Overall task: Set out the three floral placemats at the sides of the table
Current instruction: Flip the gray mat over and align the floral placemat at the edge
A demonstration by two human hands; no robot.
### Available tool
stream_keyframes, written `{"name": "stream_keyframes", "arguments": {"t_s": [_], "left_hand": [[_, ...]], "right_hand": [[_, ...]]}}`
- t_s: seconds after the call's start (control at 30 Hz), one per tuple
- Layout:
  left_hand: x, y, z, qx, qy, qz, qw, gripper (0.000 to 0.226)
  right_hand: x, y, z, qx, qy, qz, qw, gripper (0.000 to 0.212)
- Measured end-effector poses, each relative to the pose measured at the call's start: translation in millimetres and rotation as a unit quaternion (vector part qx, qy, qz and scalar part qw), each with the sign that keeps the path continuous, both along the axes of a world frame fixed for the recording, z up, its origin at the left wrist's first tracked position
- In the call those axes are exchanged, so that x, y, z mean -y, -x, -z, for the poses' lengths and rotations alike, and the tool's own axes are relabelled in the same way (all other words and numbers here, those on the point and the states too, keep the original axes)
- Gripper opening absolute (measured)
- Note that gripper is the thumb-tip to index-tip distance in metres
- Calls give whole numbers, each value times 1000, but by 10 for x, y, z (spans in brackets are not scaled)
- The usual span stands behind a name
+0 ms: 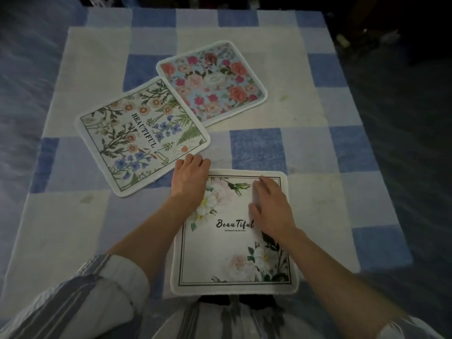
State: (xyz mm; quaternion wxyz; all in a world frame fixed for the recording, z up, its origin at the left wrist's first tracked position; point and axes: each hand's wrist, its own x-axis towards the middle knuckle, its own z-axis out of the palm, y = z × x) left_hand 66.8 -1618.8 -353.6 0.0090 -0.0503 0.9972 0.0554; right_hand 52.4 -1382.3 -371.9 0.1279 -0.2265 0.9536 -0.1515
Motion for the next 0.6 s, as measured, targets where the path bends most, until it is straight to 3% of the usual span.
{"name": "stream_keyframes", "arguments": {"t_s": [0.13,0.6], "left_hand": [[-58,-100,22,27,27,8,999,33],[-400,-1227,-23,44,-40,-34,998,31]], "right_hand": [[-17,-62,-24,8,-12,-8,1000,61],[-299,-652,-181,-9,-12,-34,999,53]]}}
